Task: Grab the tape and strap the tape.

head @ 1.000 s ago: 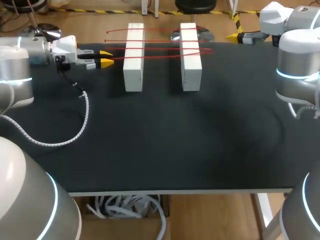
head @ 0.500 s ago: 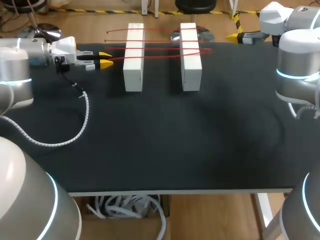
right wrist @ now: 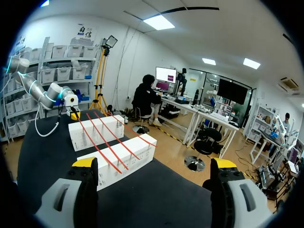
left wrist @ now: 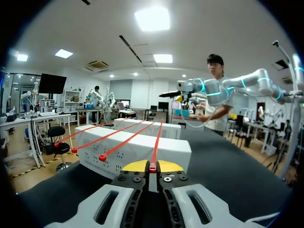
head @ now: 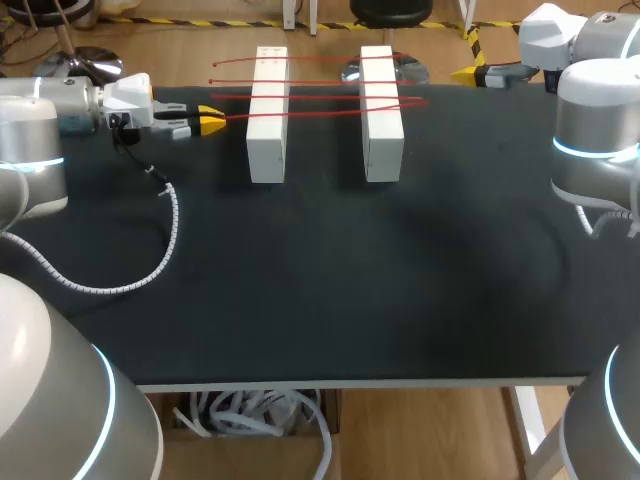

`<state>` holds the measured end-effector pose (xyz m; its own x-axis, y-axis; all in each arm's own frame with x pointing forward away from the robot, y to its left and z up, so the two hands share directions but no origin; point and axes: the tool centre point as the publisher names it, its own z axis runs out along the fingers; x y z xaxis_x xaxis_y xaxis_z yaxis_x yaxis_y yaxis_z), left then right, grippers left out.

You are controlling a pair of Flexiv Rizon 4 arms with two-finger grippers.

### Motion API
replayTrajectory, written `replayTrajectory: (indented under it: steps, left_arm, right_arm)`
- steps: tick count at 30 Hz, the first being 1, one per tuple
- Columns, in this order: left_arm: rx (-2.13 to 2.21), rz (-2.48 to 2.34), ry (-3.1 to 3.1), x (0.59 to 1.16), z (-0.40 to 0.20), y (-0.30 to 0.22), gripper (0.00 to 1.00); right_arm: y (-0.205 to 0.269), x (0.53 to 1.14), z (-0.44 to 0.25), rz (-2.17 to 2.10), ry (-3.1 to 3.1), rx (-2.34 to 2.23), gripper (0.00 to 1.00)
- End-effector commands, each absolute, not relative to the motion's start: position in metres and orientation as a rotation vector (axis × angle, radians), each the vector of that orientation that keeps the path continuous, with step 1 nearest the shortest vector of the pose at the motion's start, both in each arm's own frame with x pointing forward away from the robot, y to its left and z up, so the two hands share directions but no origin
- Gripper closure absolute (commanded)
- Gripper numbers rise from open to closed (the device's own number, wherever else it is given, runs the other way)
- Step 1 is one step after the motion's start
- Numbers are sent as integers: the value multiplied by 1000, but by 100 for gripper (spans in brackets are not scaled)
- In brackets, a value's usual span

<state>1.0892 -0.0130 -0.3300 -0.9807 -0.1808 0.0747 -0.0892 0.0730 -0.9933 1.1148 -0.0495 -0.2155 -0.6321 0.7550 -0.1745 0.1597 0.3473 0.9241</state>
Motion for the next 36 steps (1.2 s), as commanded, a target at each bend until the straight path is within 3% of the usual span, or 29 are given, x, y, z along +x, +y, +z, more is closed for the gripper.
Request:
replayTrajectory:
  steps: [1, 15, 26, 36]
  left_arm:
    - [-280, -2079, 2252, 1090, -331, -13, 100]
    - [-149, -2092, 2247, 1082, -310, -16, 100]
    - [25, -2196, 2157, 1072, -226, -37, 100]
    - [-76, -2312, 2009, 1086, -161, -58, 100]
  right_arm:
    - [-50, 1114, -216, 1288, 2015, 794, 0]
    - [-50, 1114, -216, 1288, 2015, 794, 0]
    - [-50, 1114, -216, 1288, 2015, 794, 0]
    - [-50, 1114, -216, 1288, 2015, 794, 0]
